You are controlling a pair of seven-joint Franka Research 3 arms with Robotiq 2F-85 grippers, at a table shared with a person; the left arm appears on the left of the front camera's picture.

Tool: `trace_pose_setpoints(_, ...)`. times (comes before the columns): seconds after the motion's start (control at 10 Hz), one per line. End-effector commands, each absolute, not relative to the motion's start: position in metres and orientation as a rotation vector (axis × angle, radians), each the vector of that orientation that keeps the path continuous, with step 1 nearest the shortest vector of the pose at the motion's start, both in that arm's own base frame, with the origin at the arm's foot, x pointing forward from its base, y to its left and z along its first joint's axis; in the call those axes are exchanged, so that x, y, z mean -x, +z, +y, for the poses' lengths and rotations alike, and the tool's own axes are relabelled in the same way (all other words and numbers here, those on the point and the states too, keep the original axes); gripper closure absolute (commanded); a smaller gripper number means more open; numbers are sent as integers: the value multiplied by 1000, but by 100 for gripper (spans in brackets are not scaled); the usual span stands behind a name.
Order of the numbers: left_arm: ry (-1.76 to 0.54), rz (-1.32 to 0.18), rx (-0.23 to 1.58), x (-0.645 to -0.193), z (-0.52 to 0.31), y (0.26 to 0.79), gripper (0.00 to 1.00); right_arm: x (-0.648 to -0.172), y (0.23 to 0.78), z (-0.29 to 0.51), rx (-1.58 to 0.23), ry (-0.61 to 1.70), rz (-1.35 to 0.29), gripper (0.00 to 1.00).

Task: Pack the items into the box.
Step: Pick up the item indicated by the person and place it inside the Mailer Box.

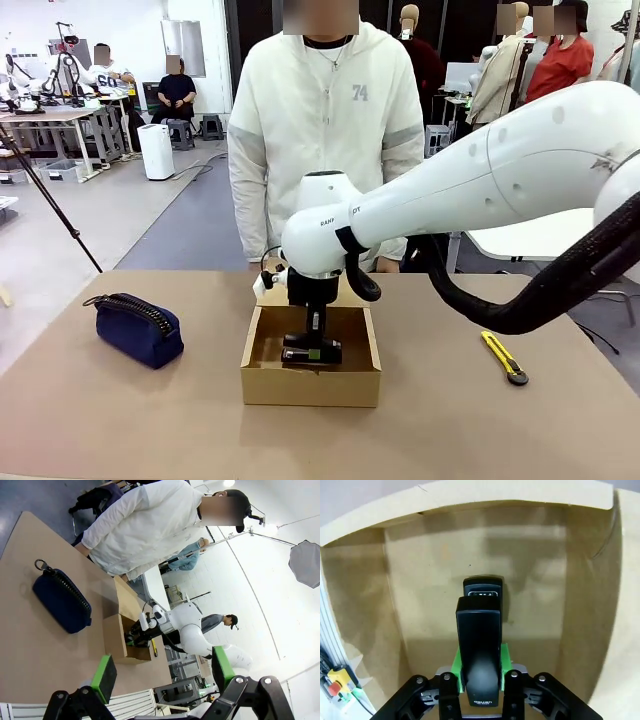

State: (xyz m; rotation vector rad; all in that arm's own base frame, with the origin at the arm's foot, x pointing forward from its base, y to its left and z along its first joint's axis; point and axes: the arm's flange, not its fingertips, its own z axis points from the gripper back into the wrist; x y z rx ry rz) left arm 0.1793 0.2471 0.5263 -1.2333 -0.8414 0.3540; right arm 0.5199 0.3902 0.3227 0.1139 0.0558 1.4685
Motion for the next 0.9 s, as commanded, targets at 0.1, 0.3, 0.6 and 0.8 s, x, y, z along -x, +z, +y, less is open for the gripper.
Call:
trace_pose_setpoints(0.1,341,-865,1243,-180,248,528,0,-523,334,390,-128,1441,40,91)
trace_pose_setpoints(0.3,341,-865,1243,-180,248,528,0,-522,334,391,-145,1450,49,0)
trace_pose_setpoints(0.6,341,-865,1243,-180,248,528,0,-521,336,391,-149,1458,45,0)
trace_pose_setpoints(0.8,341,-865,1243,-180,248,528,0,-519,345,389,-141,1464,30,0)
